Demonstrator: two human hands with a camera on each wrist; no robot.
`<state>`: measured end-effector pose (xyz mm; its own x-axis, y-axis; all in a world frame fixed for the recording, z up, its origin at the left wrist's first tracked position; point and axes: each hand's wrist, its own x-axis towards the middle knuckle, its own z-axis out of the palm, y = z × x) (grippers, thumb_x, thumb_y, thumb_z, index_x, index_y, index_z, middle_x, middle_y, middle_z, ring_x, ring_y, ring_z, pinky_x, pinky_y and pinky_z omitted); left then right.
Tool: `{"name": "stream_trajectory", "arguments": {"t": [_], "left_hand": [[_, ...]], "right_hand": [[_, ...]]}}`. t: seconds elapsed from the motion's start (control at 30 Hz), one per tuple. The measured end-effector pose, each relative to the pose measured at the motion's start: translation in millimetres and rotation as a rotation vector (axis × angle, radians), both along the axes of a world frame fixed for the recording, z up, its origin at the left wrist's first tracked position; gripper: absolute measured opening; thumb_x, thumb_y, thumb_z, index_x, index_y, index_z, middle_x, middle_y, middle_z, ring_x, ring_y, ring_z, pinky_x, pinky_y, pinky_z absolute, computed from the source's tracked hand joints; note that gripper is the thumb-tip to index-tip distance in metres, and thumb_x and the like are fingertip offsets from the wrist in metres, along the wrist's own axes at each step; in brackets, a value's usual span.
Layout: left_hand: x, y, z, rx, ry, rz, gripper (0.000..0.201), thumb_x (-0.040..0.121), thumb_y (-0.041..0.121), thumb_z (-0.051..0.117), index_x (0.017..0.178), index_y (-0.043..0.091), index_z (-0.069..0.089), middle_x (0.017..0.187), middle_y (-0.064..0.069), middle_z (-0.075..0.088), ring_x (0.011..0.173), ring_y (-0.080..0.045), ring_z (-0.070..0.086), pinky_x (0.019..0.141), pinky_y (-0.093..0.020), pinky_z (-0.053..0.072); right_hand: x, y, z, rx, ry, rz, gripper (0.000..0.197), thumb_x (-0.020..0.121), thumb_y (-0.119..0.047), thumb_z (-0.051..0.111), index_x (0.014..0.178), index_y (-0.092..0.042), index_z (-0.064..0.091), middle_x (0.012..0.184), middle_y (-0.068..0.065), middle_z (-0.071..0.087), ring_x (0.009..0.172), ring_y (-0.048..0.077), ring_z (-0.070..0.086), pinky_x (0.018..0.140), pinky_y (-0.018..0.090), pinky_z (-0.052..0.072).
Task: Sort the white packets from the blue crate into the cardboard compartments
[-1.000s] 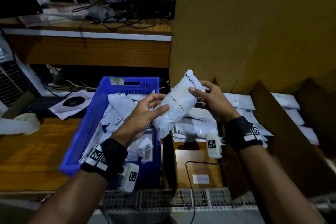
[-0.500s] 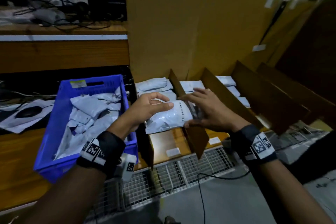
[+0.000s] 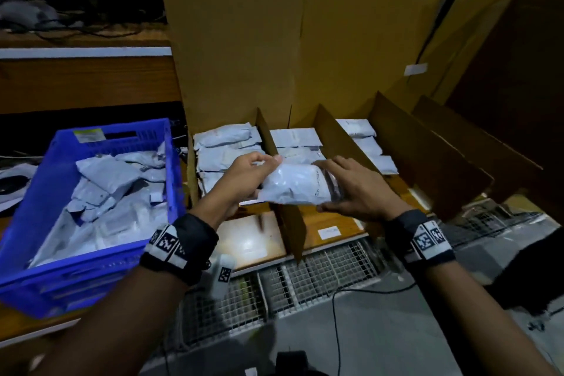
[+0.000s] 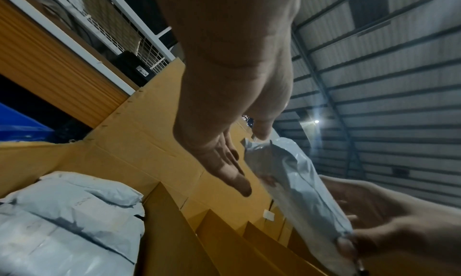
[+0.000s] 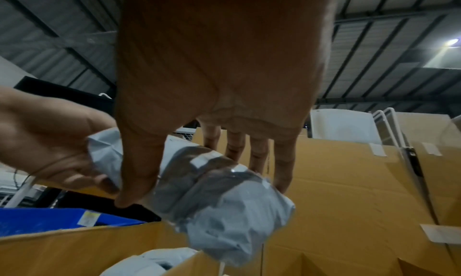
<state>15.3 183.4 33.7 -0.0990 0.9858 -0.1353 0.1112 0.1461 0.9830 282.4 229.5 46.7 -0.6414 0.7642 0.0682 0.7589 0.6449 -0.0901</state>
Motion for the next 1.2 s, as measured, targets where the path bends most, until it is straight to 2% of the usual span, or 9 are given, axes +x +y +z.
{"name": "stream_trajectory", "arguments": {"t": [0.03, 0.1, 0.2, 0.33, 0.47, 0.67, 0.93, 1.07, 1.2], "left_hand": [[8, 8, 0, -0.003, -0.014, 0.036, 0.034, 0.1, 0.049, 0.069, 0.117, 0.02, 0.071, 0.113, -0.01, 0.073, 0.088, -0.016, 0.069, 0.068, -0.028, 0.059], [23, 26, -3, -0.024, -0.027, 0.092, 0.027, 0.104, 0.043, 0.064, 0.118, 0.02, 0.069, 0.116, -0.005, 0.074, 0.09, -0.017, 0.074, 0.082, -0.038, 0.066], [41, 55, -22, -0.022, 0.147, 0.136, 0.017, 0.104, 0.038, 0.065, 0.116, 0.027, 0.067, 0.116, 0.001, 0.074, 0.101, -0.017, 0.075, 0.092, -0.047, 0.064], [63, 86, -55, -0.012, 0.535, 0.157, 0.027, 0.098, 0.031, 0.072, 0.124, 0.024, 0.067, 0.124, 0.003, 0.07, 0.114, -0.019, 0.066, 0.099, -0.037, 0.056], [79, 104, -78, 0.004, 0.767, 0.114, 0.036, 0.098, 0.028, 0.07, 0.132, 0.023, 0.062, 0.137, -0.004, 0.06, 0.125, -0.025, 0.057, 0.1, -0.031, 0.044], [78, 142, -90, -0.024, 0.891, 0.1, 0.052, 0.1, 0.023, 0.065, 0.148, 0.018, 0.047, 0.15, -0.007, 0.049, 0.135, -0.029, 0.05, 0.112, -0.041, 0.045], [41, 222, -114, -0.022, 0.93, 0.07, 0.08, 0.091, 0.034, 0.055, 0.162, 0.021, 0.021, 0.165, -0.008, 0.034, 0.15, -0.032, 0.036, 0.117, -0.054, 0.042], [29, 253, -114, -0.029, 0.946, 0.061, 0.078, 0.097, 0.025, 0.054, 0.165, 0.013, 0.017, 0.167, -0.013, 0.029, 0.152, -0.033, 0.03, 0.12, -0.051, 0.04], [29, 261, -118, -0.069, 0.94, 0.056, 0.078, 0.103, 0.018, 0.045, 0.168, 0.01, 0.004, 0.177, -0.011, 0.004, 0.162, -0.028, 0.011, 0.129, -0.045, 0.025]], "right_hand": [[11, 14, -1, 0.001, 0.011, -0.021, 0.095, 0.078, -0.066, 0.082, 0.153, -0.033, 0.035, 0.141, -0.003, 0.051, 0.123, 0.025, 0.053, 0.083, 0.042, 0.054], [32, 41, -1, -0.002, 0.028, -0.068, 0.094, 0.079, -0.065, 0.082, 0.153, -0.03, 0.037, 0.143, 0.0, 0.052, 0.123, 0.027, 0.055, 0.083, 0.041, 0.054], [57, 79, -5, 0.014, 0.056, -0.107, 0.095, 0.077, -0.068, 0.081, 0.153, -0.03, 0.037, 0.141, 0.002, 0.055, 0.123, 0.029, 0.056, 0.085, 0.048, 0.057], [75, 123, -21, -0.009, 0.056, -0.133, 0.097, 0.074, -0.072, 0.08, 0.151, -0.032, 0.037, 0.138, 0.003, 0.057, 0.124, 0.031, 0.057, 0.085, 0.051, 0.058], [79, 152, -35, -0.03, 0.036, -0.146, 0.092, 0.075, -0.067, 0.083, 0.148, -0.031, 0.04, 0.134, 0.005, 0.059, 0.123, 0.033, 0.058, 0.082, 0.047, 0.055], [60, 185, -56, -0.063, 0.069, -0.152, 0.086, 0.077, -0.063, 0.081, 0.146, -0.03, 0.041, 0.13, 0.005, 0.058, 0.121, 0.032, 0.057, 0.082, 0.048, 0.056], [9, 259, -64, -0.08, 0.11, -0.227, 0.082, 0.079, -0.06, 0.082, 0.14, -0.022, 0.042, 0.131, 0.01, 0.056, 0.119, 0.038, 0.057, 0.081, 0.05, 0.054], [-22, 308, -68, -0.103, 0.116, -0.223, 0.075, 0.08, -0.056, 0.083, 0.13, -0.017, 0.042, 0.127, 0.015, 0.058, 0.115, 0.042, 0.059, 0.085, 0.055, 0.057], [-44, 339, -89, -0.194, 0.052, -0.211, 0.082, 0.081, -0.048, 0.086, 0.141, -0.017, 0.039, 0.135, 0.016, 0.054, 0.122, 0.044, 0.056, 0.097, 0.059, 0.054]]}}
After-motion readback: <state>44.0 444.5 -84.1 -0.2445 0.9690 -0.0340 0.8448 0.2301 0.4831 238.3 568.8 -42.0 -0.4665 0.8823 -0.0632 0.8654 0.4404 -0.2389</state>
